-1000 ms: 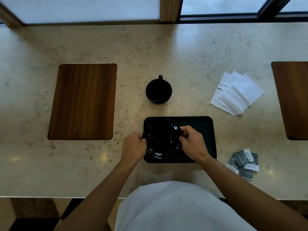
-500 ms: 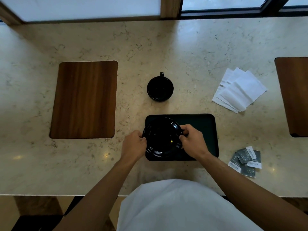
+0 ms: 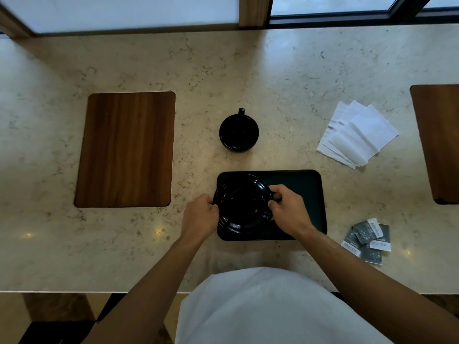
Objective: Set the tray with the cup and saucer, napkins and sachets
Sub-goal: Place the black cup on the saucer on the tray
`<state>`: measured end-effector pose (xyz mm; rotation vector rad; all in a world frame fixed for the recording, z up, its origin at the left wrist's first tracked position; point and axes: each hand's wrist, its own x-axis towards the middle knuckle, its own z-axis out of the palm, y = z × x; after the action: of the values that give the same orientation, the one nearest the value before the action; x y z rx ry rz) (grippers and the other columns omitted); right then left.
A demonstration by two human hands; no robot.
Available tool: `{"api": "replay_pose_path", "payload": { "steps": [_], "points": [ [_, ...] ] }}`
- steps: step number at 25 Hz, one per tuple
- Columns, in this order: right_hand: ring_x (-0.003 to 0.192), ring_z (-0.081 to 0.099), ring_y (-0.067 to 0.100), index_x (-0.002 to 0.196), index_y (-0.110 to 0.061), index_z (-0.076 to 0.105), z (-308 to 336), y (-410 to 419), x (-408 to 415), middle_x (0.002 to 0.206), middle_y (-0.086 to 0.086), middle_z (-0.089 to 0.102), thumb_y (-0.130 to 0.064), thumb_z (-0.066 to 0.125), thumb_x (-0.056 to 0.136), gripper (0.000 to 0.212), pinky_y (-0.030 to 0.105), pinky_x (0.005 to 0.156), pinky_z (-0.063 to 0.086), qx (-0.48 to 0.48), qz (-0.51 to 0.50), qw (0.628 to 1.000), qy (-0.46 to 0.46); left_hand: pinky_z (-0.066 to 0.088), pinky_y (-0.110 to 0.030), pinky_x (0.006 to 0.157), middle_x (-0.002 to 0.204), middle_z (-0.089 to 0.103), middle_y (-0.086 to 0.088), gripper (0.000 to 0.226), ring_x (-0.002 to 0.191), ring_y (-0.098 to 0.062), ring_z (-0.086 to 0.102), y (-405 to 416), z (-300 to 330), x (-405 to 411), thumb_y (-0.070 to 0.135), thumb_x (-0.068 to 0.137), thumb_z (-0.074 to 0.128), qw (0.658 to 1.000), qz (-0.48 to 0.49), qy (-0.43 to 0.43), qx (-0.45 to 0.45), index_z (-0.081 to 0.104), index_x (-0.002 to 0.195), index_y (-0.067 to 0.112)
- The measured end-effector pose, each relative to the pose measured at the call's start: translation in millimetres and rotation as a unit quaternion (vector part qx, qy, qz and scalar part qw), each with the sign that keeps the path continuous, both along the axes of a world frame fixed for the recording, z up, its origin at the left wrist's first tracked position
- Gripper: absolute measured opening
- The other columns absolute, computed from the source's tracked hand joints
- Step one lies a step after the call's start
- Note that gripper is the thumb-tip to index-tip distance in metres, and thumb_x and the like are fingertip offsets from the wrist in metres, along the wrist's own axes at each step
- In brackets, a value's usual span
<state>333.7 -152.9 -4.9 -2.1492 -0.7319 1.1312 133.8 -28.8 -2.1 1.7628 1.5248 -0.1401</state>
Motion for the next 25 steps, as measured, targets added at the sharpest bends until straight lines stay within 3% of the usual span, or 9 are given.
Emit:
{"api": "replay_pose_path", "payload": {
  "steps": [11,17,21,25],
  "points": [
    [0.089,0.069,0.013,0.121,-0.024,0.064,-1,-1,0,0.101,-0.006,0.068,-0.004,0.058,0.097,0.031,0.039,0.081,0.063,0.006,0.003,1.000,-0.001,0.040,-0.023,0.055,0.074,0.065,0.008,0.009,0.068,-0.006,0.060,0,1,-1,0.018,0.092,0.056,1.000,-0.002,-0.010,-0.001,0.063,0.088,0.022],
    [0.083,0.069,0.009,0.118,-0.029,0.062,-2,-1,2,0.096,-0.009,0.068,-0.008,0.060,0.097,0.029,0.030,0.076,0.063,0.005,-0.001,1.000,0.001,0.049,-0.027,0.063,0.076,0.067,0.008,0.006,0.071,-0.008,0.064,2,0,-2,0.020,0.090,0.058,1.000,0.013,-0.017,-0.017,0.063,0.089,0.023],
    [0.081,0.065,0.009,0.130,-0.027,0.053,-3,2,2,0.098,-0.009,0.063,-0.020,0.059,0.097,0.035,0.019,0.066,0.051,0.002,-0.026,0.999,-0.024,0.050,-0.027,0.060,0.073,0.068,0.009,0.016,0.068,-0.011,0.067,6,1,-1,0.037,0.094,0.055,0.999,0.023,-0.010,-0.023,0.065,0.089,0.026],
    [0.084,0.059,0.010,0.118,-0.026,0.058,-1,22,20,0.101,-0.003,0.060,-0.021,0.058,0.094,0.025,0.018,0.068,0.044,0.017,-0.065,0.996,-0.060,0.043,-0.026,0.058,0.081,0.071,0.006,0.029,0.073,-0.011,0.066,23,5,5,0.044,0.093,0.052,0.998,0.059,-0.001,-0.037,0.069,0.097,0.021]
  ]
}}
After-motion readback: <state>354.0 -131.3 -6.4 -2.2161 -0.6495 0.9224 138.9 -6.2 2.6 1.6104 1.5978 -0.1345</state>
